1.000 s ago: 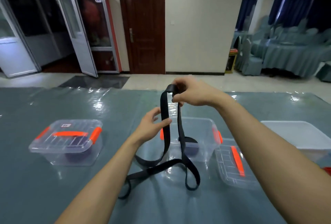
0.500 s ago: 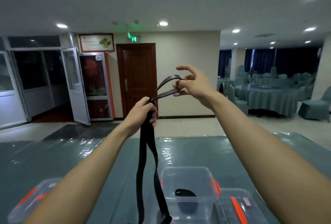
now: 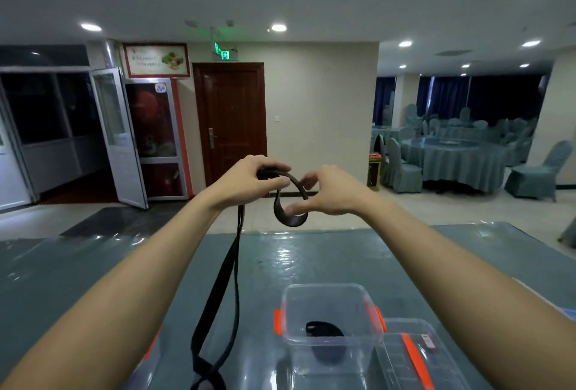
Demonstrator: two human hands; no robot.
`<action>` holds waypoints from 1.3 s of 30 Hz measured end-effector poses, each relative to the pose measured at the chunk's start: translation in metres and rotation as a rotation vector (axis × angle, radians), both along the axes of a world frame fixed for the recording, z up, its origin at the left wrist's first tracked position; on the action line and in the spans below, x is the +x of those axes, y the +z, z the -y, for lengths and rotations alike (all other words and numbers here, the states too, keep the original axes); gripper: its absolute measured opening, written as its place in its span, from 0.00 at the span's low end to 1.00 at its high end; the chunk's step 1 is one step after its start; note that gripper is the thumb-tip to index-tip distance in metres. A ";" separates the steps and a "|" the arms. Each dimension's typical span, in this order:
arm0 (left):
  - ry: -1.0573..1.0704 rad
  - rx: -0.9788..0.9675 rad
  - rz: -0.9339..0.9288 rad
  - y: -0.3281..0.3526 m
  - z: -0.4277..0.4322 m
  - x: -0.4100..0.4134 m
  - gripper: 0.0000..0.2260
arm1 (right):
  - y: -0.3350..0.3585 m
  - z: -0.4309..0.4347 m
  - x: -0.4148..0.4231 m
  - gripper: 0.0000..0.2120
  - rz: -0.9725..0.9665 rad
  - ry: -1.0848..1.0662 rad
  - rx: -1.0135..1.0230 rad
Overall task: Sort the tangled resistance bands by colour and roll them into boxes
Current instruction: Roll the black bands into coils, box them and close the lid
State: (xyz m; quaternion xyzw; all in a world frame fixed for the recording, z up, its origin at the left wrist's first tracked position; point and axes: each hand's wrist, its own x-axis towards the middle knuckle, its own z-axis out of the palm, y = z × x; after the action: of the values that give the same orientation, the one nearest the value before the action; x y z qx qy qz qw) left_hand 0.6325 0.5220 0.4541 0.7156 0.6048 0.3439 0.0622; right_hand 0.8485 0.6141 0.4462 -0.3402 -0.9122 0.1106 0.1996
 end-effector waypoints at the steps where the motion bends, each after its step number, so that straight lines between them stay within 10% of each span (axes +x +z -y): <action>1: -0.015 -0.006 0.011 -0.002 0.000 -0.001 0.19 | -0.007 0.001 -0.005 0.41 -0.038 0.011 -0.040; 8: -0.130 0.015 0.242 -0.013 -0.001 -0.025 0.11 | -0.036 -0.004 -0.036 0.13 -0.409 0.085 -0.269; 13: -0.198 0.005 0.312 -0.011 -0.012 -0.043 0.10 | -0.035 -0.011 -0.041 0.24 -0.418 0.192 -0.592; 28: -0.084 -0.073 0.074 -0.065 -0.020 -0.051 0.07 | -0.007 -0.044 0.004 0.09 -0.031 0.111 -0.166; 39: -0.146 -0.024 0.366 -0.075 -0.017 -0.009 0.12 | 0.008 -0.045 -0.002 0.12 0.073 0.244 -0.188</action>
State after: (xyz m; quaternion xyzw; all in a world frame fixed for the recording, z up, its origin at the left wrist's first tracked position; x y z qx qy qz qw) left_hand 0.6238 0.5394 0.3792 0.6823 0.5340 0.4555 0.2044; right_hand 0.8467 0.6587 0.4544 -0.2477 -0.9391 0.2066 0.1185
